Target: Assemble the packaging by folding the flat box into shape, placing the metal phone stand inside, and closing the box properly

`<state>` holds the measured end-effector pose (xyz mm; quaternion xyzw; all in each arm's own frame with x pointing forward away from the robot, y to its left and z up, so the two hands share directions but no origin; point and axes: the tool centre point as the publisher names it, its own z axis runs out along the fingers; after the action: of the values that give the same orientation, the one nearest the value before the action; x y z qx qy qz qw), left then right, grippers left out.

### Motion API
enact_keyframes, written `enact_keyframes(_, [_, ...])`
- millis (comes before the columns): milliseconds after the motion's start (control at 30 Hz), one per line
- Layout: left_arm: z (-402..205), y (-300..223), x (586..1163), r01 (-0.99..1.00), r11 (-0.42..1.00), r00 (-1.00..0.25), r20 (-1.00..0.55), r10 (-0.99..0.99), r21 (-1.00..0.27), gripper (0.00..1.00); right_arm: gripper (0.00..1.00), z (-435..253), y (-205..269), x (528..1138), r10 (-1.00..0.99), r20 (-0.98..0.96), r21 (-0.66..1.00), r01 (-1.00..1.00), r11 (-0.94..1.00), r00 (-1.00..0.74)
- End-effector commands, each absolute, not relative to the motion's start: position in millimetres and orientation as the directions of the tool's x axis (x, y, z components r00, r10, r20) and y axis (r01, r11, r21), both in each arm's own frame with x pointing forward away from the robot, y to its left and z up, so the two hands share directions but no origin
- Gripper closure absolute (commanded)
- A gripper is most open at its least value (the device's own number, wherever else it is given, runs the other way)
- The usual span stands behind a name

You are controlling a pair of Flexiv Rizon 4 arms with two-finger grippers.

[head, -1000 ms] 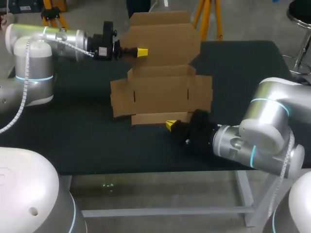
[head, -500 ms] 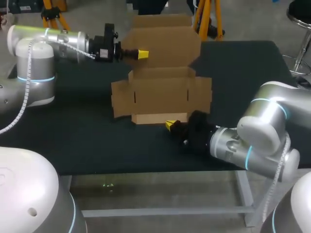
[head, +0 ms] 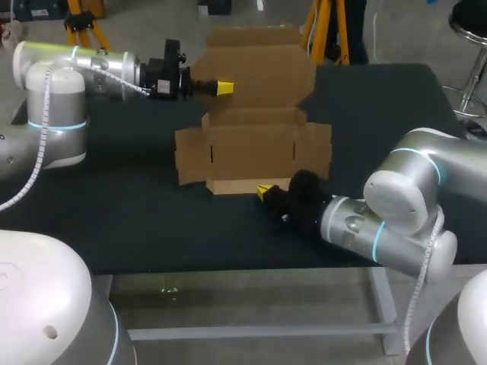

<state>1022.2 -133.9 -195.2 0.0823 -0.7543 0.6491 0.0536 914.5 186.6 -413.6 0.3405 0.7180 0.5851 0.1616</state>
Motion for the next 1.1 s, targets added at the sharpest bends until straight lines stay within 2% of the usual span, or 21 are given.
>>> enact_keyframes(33, [-197,-134,1022,-0.194,0.145,-0.981,0.188,-0.052,-0.97,1.0,1.0,-419,199,921,0.728,0.15,0.948,0.306,0.086,-0.669])
enact_keyframes(1100, [-200,-131,1021,-0.195,0.137,-0.981,0.192,-0.037,-0.971,1.0,1.0,-431,200,932,0.786,0.112,0.922,0.358,0.146,-0.609])
